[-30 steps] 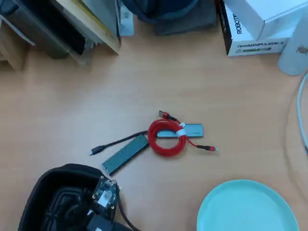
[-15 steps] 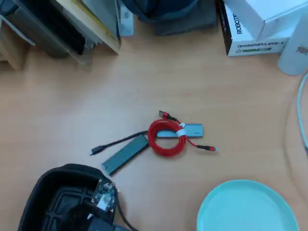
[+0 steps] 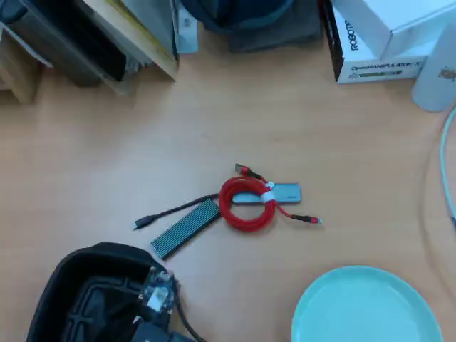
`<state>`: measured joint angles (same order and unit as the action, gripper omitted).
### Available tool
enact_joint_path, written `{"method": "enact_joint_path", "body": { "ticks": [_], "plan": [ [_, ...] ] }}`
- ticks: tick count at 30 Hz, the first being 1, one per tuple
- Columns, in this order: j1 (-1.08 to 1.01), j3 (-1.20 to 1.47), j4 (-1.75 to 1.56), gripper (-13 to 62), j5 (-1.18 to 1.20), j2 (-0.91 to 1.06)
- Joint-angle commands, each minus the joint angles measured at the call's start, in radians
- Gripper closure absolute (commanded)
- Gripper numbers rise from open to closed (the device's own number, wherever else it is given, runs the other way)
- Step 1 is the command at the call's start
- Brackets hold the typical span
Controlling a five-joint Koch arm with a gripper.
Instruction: Put a black charging cable in a black bowl and put a red charging cable in a green bowl
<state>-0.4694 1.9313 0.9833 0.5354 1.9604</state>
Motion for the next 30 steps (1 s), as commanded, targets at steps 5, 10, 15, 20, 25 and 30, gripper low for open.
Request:
{"method": "enact_joint_path", "body": {
  "ticks": [5, 10, 15, 20, 25, 30],
  "plan": [
    [-0.199, -0.221, 0.035, 2.4, -0.008, 0.041],
    [-0.262, -0.265, 0.040, 2.5, -0.008, 0.048],
    [-0.350, -0.265, 0.037, 2.5, -0.005, 0.046],
    [-0.482, -0.267, 0.034, 2.5, -0.005, 0.040],
    [-0.617, -0.265, 0.038, 2.5, -0.006, 0.035],
    [-0.764, -0.272, 0.031, 2.5, -0.003, -0.049]
  ]
}}
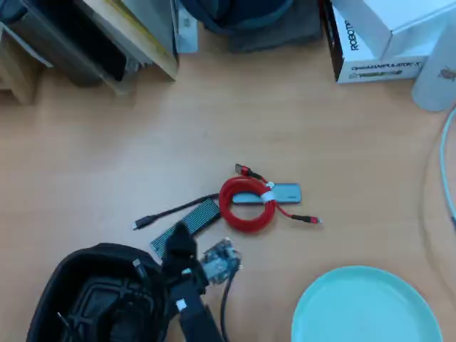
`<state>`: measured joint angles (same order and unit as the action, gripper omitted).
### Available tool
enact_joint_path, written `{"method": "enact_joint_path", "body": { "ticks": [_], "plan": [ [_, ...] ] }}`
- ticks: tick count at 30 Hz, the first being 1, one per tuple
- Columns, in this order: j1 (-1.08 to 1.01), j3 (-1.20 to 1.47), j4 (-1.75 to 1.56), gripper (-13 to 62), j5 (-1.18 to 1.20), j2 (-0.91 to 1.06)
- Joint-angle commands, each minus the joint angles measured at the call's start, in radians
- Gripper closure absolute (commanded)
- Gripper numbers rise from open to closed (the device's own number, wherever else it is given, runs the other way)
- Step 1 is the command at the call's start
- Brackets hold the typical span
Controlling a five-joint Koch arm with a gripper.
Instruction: Put a black charging cable in a black bowl and put a red charging cable in a green bowl
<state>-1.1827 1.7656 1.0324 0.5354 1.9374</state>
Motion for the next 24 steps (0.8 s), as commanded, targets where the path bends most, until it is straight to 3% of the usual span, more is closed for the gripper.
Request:
{"method": "enact_joint_path", "body": {
  "ticks": [1, 8, 17, 24],
  "plan": [
    [-0.080, -0.106, -0.018, 2.5, -0.003, -0.046],
    [-0.230, -0.123, -0.020, 2.5, -0.009, -0.137],
    [-0.377, -0.301, -0.014, 2.5, -0.178, -0.402],
    [-0.437, -0.431, 0.038, 2.5, -0.250, -0.457]
  ]
}}
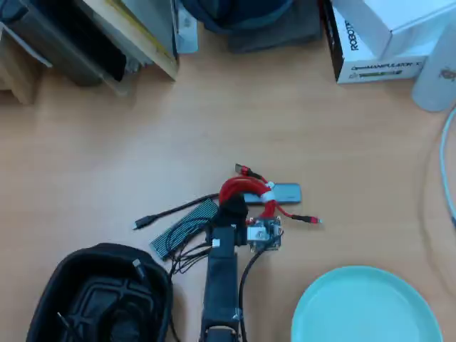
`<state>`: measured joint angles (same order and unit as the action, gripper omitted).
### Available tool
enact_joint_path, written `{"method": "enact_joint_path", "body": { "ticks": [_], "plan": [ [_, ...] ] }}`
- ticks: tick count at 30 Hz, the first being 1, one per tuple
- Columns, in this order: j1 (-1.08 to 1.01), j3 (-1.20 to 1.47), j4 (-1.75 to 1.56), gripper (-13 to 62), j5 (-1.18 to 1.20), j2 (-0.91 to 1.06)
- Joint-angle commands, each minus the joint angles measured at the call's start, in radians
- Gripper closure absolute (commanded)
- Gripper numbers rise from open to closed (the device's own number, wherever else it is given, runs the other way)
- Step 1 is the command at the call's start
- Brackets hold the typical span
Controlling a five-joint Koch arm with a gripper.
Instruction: Put a black charging cable in a black bowl and put a red charging cable in a green bowl
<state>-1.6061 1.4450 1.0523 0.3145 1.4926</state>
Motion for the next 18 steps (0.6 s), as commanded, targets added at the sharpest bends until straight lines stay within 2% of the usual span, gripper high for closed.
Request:
{"method": "enact_joint_path", "body": {
  "ticks": [1, 10, 18],
  "plan": [
    [-0.020, -0.137, 0.032, 2.5, -0.037, -0.037],
    [-0.038, -0.382, 0.225, 2.5, -0.035, -0.264],
    [-0.043, -0.471, 0.327, 2.4, -0.028, -0.319]
  ]
}}
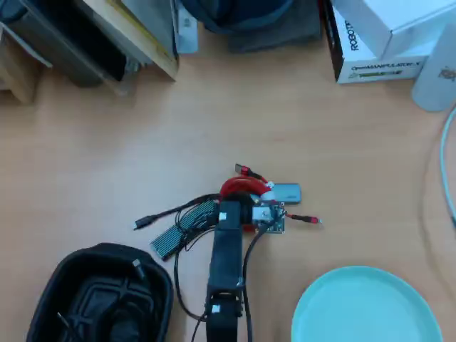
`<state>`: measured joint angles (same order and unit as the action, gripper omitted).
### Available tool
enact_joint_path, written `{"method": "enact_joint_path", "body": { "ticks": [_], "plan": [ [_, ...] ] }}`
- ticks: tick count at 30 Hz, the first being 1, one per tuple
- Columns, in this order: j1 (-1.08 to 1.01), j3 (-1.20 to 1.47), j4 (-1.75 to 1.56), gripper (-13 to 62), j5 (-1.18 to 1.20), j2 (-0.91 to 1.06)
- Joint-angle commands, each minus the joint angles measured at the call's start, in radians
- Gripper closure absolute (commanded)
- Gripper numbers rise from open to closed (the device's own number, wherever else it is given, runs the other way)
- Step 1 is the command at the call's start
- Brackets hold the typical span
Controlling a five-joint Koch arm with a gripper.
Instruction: Put a black charging cable in a black bowl and put a red charging cable in a green bowl
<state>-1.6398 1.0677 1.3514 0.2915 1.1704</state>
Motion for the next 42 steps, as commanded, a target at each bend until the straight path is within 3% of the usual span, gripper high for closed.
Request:
{"method": "enact_joint_path", "body": {
  "ticks": [1, 26, 42],
  "plan": [
    [-0.009, -0.103, 0.032, 2.4, -0.003, -0.003],
    [-0.012, -0.176, 0.123, 2.5, 0.144, -0.206],
    [-0.012, -0.176, 0.114, 2.7, 0.106, -0.296]
  ]
}}
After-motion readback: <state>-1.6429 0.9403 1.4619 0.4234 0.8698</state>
